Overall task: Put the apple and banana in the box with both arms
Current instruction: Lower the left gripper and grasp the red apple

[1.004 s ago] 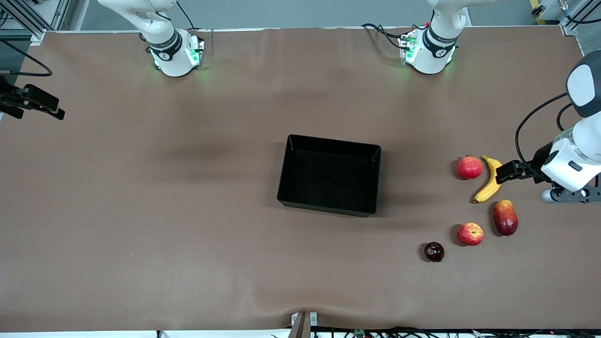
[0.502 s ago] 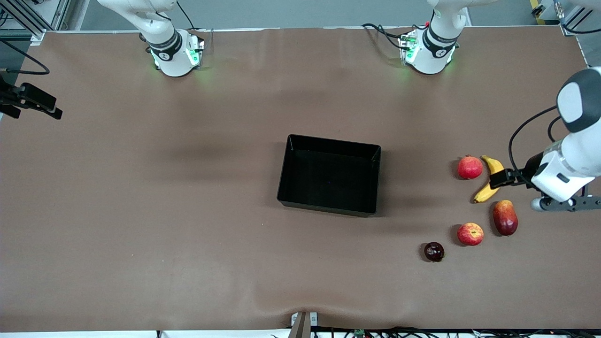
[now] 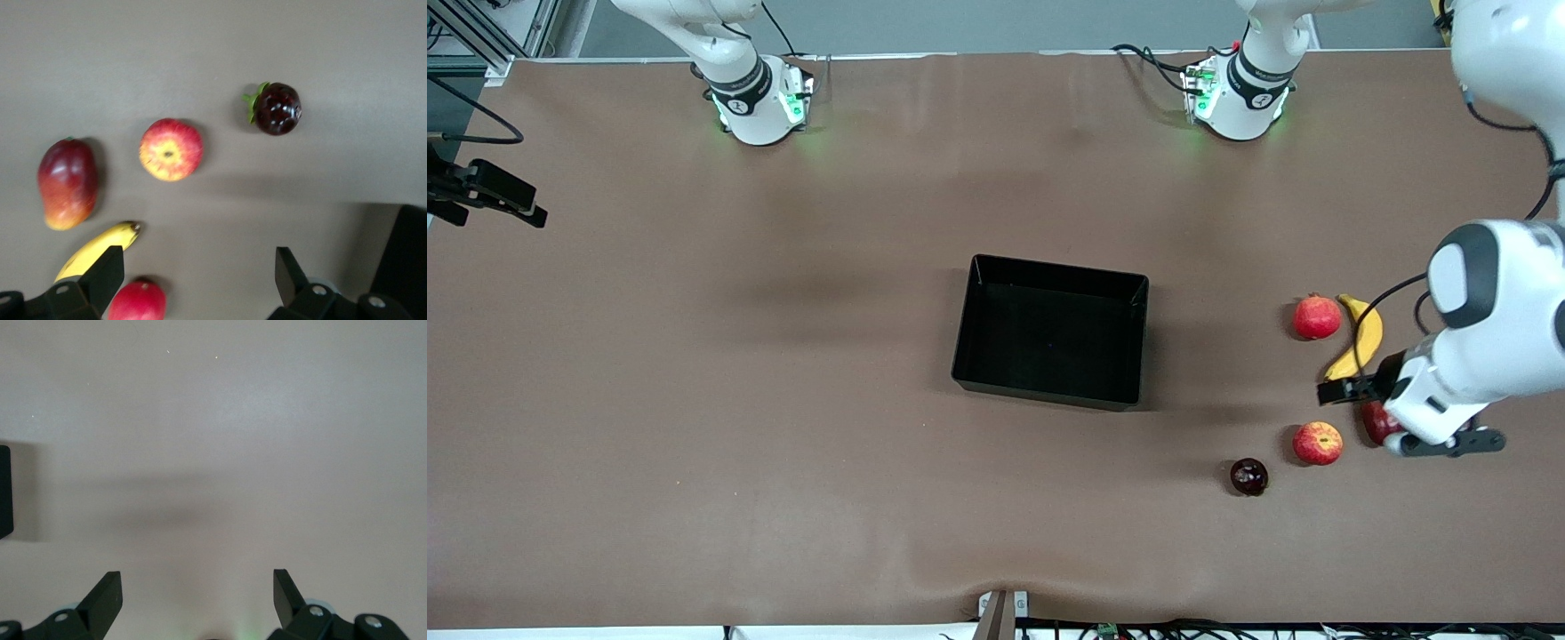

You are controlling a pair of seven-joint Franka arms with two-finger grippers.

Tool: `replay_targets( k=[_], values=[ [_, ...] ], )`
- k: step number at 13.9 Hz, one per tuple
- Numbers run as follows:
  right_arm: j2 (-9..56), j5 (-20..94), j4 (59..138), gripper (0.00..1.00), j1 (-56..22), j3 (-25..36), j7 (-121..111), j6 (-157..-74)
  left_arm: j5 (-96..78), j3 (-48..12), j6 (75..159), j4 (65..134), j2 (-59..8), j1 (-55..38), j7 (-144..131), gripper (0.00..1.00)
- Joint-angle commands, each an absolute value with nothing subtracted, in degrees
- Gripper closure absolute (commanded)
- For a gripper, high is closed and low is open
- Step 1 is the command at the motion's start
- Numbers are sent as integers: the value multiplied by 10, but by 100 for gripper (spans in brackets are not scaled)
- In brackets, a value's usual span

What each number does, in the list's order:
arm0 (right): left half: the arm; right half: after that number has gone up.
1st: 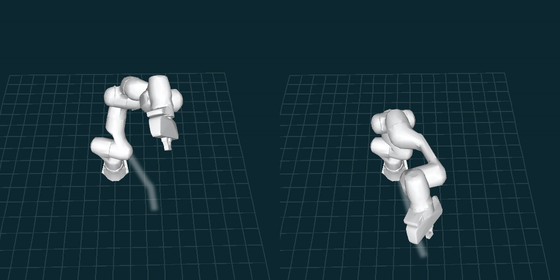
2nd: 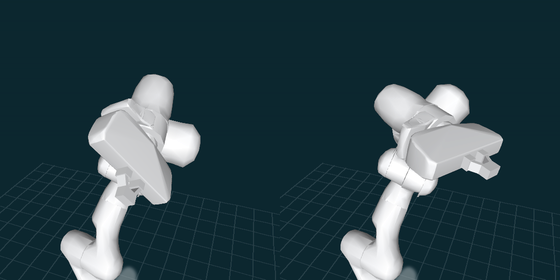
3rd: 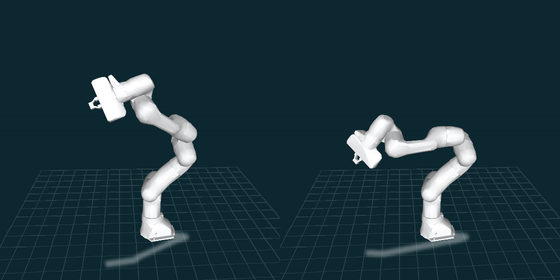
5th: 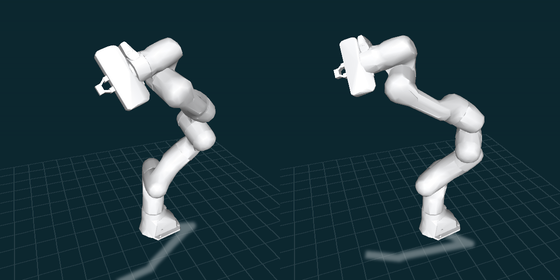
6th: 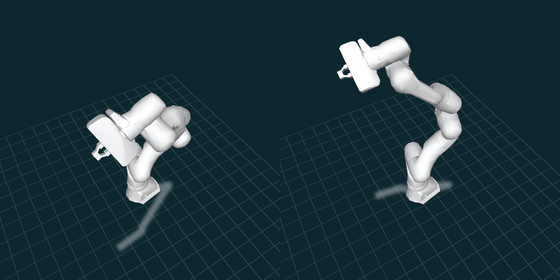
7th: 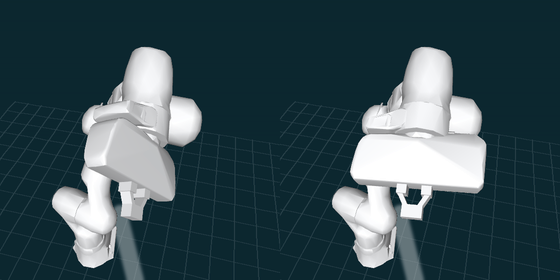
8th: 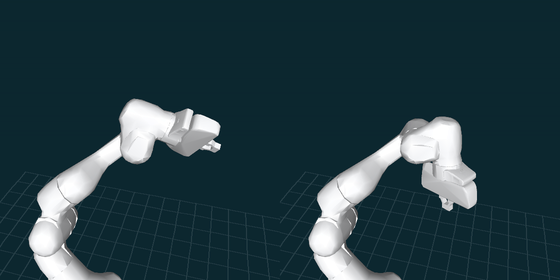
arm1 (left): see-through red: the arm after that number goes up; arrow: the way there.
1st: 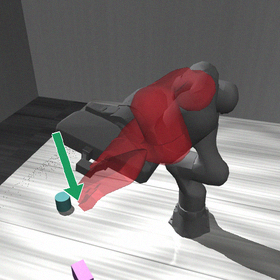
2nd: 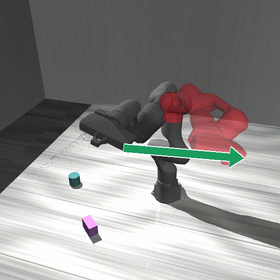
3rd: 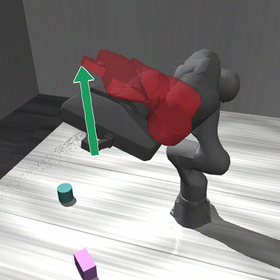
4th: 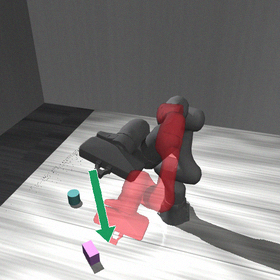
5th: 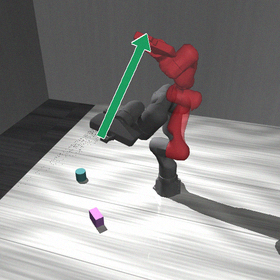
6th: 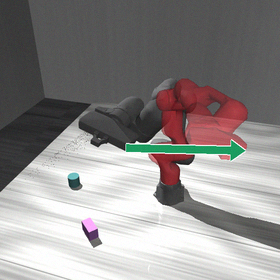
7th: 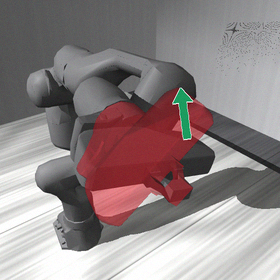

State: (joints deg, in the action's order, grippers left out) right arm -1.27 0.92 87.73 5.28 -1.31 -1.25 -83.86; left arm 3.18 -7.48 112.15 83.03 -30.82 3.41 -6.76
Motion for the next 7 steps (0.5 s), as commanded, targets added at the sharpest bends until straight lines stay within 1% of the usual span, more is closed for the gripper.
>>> replay_targets(
  k=[1, 4, 7],
  values=[
    [-8, 10, 867, 0, 58, -18, -5, -835, 98, -73, 1148, 802, -351, 30, -79, 0],
    [-8, 11, 867, 0, 57, -18, -5, -835, 118, -73, 1197, 802, -388, 33, -80, 0],
    [-7, 11, 867, 0, 59, -19, -5, -835, 120, -72, 1236, 804, -411, 33, -79, 0]
  ],
)
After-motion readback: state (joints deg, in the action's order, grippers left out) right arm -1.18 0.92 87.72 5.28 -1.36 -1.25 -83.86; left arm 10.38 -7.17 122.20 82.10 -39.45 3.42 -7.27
